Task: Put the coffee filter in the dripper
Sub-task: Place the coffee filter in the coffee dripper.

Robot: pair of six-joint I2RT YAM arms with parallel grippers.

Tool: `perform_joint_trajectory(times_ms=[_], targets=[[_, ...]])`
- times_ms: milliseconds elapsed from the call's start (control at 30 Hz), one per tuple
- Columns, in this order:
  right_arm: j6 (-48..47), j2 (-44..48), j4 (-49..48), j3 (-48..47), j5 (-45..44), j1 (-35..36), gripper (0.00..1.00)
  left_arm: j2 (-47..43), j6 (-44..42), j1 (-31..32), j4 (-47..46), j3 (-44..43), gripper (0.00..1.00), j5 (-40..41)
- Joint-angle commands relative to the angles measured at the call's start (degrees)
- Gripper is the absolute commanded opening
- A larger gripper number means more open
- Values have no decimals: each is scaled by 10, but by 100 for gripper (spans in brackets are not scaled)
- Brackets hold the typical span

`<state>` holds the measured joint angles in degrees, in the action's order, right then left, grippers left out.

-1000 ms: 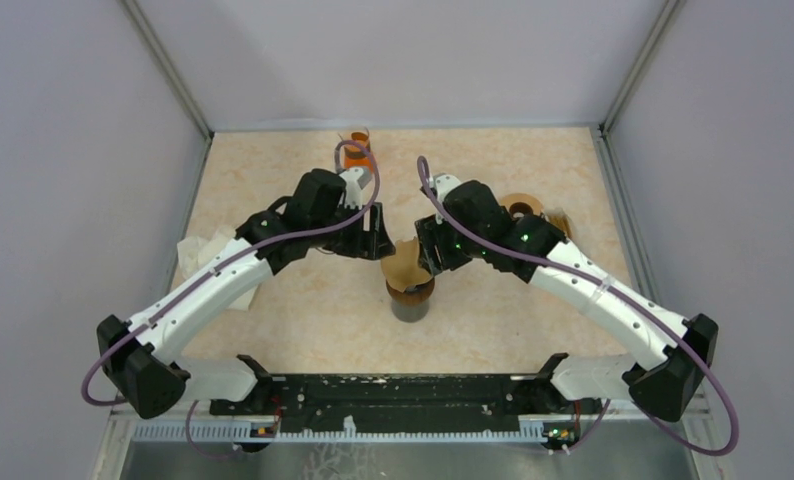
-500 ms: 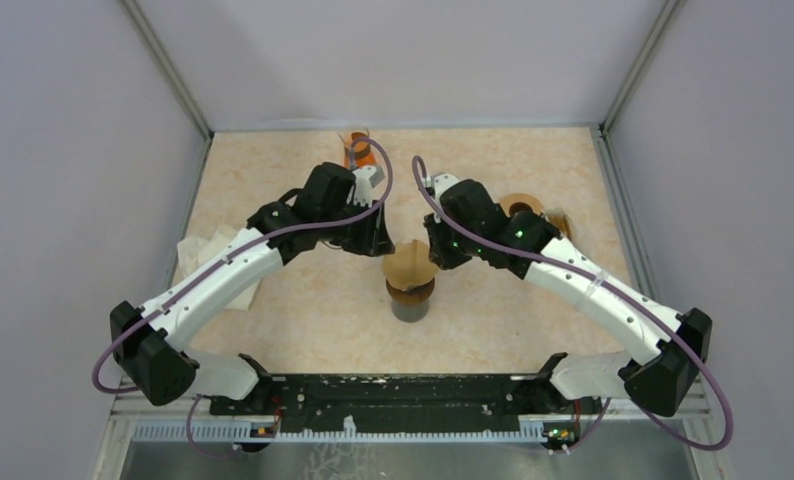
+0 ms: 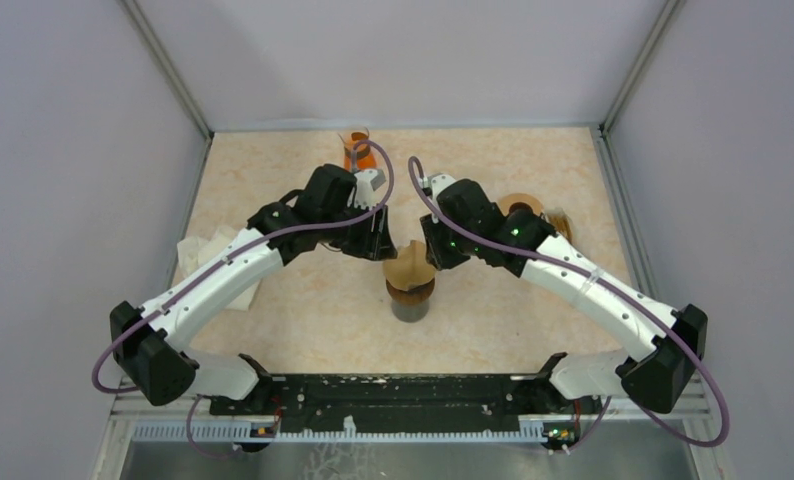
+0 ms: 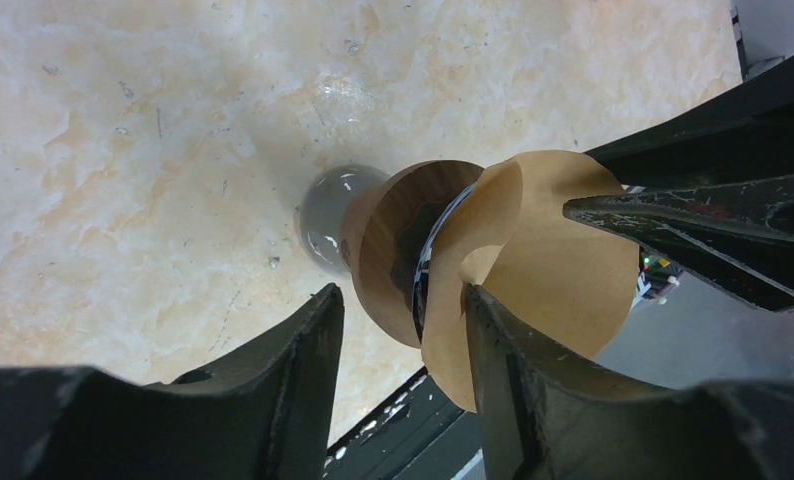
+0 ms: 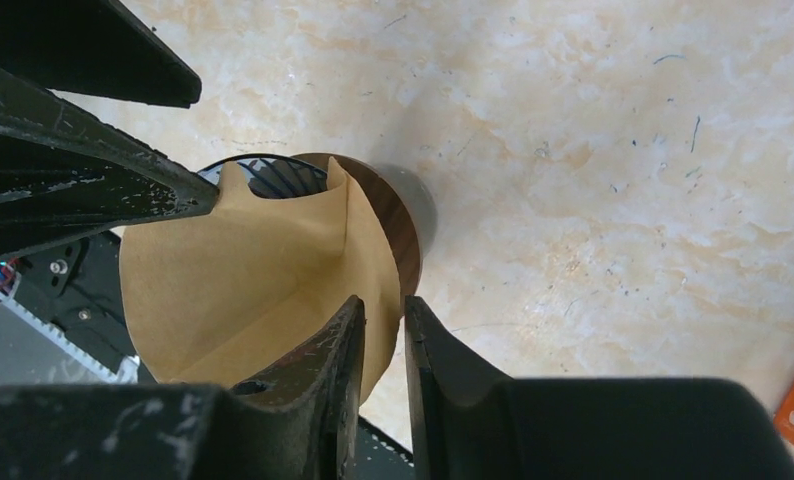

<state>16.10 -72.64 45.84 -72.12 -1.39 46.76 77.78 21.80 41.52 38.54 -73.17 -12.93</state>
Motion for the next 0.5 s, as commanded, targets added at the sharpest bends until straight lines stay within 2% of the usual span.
perform_joint_trajectory(times_ms=[0, 167, 467], targets=[[-5, 5, -17, -26, 3, 3, 26, -18, 2, 3, 2, -1, 57, 4], [-3, 12, -15, -31, -4, 3, 39, -28, 10, 3, -7, 7, 66, 20], [0, 28, -17, -33, -12, 3, 53, -60, 18, 3, -23, 28, 82, 46]])
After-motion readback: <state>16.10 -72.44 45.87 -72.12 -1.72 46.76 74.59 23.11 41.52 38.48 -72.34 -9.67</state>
